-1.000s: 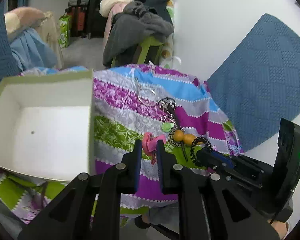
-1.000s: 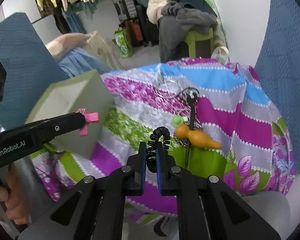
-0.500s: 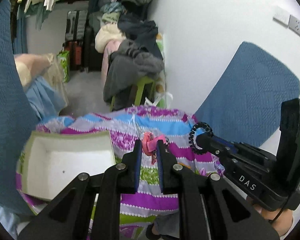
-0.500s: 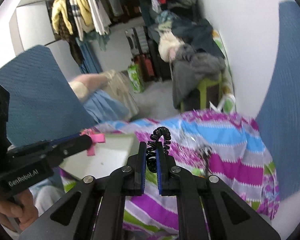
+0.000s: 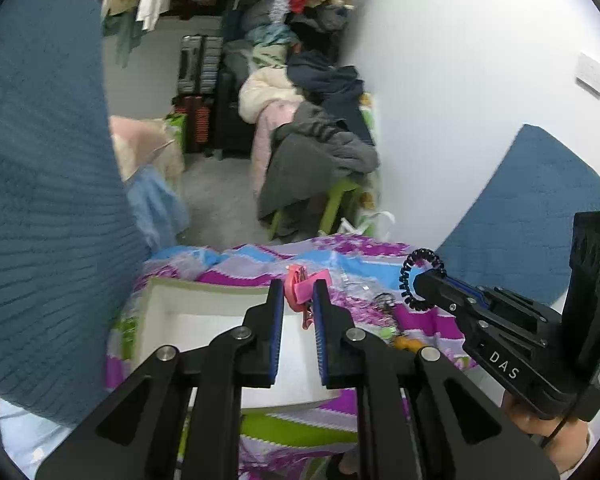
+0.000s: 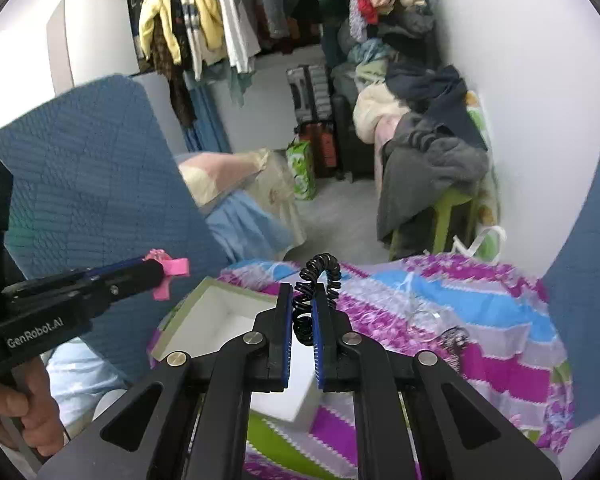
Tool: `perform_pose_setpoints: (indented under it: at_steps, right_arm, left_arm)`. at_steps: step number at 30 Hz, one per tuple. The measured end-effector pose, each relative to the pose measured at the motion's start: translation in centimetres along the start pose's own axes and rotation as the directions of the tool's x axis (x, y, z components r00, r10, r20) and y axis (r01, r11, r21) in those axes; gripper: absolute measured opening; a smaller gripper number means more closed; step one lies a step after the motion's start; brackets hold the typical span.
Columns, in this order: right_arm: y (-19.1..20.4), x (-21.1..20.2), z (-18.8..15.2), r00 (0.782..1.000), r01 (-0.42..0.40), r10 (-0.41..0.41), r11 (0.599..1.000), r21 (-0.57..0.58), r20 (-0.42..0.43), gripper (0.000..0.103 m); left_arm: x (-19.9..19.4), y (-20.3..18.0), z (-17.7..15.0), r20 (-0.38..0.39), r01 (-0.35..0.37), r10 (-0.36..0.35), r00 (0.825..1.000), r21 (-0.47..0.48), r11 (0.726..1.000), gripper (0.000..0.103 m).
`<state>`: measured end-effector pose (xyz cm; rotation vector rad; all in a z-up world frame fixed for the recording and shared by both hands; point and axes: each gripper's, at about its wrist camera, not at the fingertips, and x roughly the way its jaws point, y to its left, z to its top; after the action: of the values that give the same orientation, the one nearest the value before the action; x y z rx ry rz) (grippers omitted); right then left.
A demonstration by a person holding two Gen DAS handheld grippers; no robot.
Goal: Organize jewelry
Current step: 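Carry the pink clip with the left tool while the right tool carries the hair tie over the box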
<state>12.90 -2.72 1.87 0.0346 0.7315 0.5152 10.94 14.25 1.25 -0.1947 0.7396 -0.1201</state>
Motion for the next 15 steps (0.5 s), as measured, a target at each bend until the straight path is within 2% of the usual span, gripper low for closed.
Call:
perform_pose_setpoints:
  at_steps: [5,9,15]
  right_arm:
    - [2.0,3.0,-1.2,0.998,-0.015,0.015,1.000,-0.001,-0.062,0.007]
    - [2.6,5.5,-2.5,0.991,-0.029,0.030,1.000,0.010,-0.128,0.007]
    - [3.4,8.8,-4.9,0.971,-0.020,0.017,1.000,-0.014,-0.237,0.007]
  left_arm:
    - [0.0,3.2,-0.7,-0.015,0.003,-0.003,1.000,-0.035,0.999,0.015]
    - [1.8,5.5,-1.9,-0.069,-0.049,0.046,0.997,-0.040,0.998,0.015]
    - [5.5,8.1,-3.9,-0.148,-0.055,0.043,0.988,-0.074,0.996,0.015]
